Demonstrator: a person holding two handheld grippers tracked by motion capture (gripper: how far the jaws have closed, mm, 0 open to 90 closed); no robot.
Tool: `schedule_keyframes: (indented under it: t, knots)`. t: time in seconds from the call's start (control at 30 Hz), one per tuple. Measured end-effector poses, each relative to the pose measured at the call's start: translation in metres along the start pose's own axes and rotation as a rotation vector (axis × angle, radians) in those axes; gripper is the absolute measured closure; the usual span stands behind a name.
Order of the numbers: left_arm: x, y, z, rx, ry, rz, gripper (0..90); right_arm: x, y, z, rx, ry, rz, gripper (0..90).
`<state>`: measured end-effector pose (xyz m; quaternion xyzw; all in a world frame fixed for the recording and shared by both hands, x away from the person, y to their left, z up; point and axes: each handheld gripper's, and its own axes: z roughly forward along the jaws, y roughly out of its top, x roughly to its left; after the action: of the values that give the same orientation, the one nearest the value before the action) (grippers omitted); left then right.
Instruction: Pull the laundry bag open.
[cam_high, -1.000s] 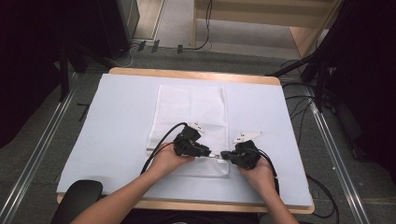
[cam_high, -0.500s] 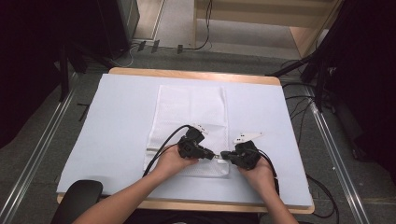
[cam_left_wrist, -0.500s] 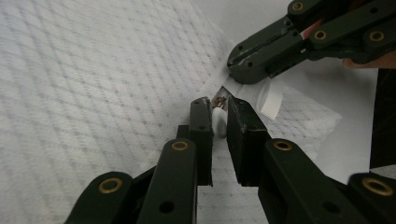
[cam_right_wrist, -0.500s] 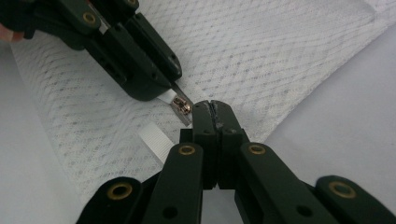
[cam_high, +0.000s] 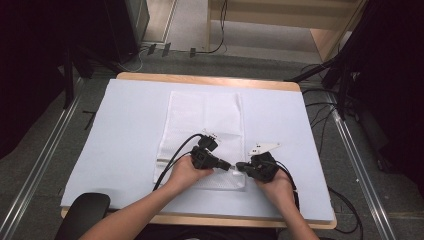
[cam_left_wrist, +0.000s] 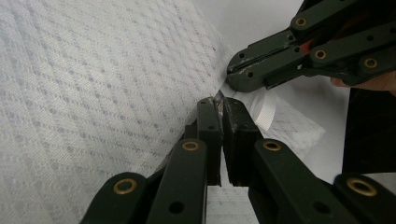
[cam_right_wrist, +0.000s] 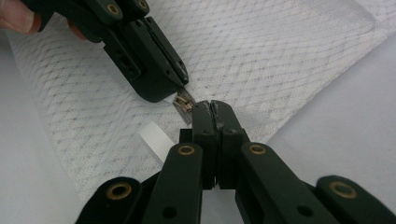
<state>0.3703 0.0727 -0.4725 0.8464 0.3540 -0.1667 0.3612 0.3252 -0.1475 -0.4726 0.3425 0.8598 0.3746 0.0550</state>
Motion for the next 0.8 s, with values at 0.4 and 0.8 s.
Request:
schedule_keyframes:
  t: [0.4, 0.8]
  knots:
    - [0.009, 0.005, -0.003, 0.033, -0.049, -0.049, 88.2, 0.003, 0.002, 0.002, 0.011, -0.009, -0.04, 90.0]
    - [0.014, 0.007, -0.01, 0.067, -0.076, -0.071, 88.4, 0.002, 0.001, 0.002, 0.005, 0.005, -0.029, 90.0]
